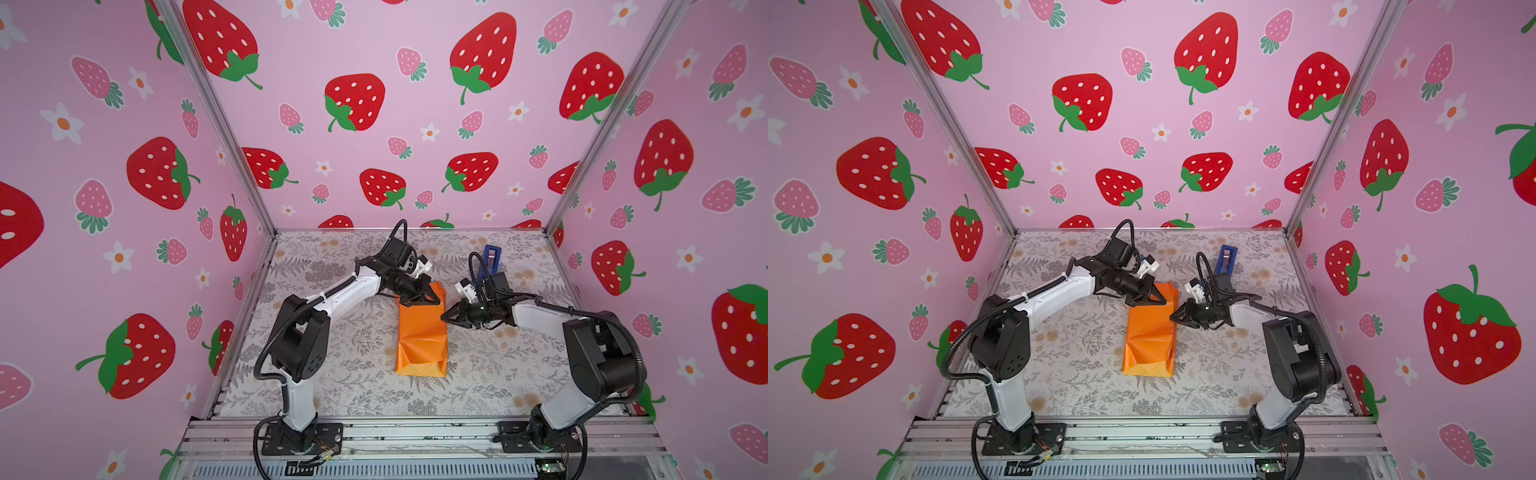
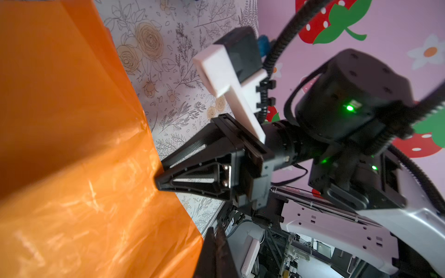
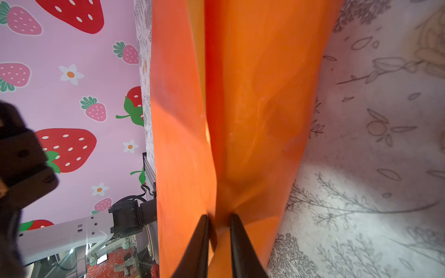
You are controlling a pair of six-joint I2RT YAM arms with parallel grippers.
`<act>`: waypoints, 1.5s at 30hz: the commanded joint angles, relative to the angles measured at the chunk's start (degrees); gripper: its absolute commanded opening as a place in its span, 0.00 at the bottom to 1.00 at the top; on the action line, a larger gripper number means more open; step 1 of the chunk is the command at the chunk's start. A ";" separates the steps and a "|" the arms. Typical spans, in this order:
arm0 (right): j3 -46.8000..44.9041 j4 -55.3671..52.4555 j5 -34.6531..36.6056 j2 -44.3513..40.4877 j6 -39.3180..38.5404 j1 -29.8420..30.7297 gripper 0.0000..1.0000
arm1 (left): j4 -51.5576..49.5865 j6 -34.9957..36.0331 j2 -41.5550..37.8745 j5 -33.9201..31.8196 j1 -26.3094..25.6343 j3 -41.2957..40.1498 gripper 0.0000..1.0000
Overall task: Wrap a gift box in wrapping paper
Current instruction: Fold the wrapping paper in the gift box.
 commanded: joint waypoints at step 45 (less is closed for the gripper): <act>-0.44 -4.26 6.43 -9.44 5.15 17.70 0.19 | -10.24 8.71 7.70 -5.38 1.81 -4.88 0.00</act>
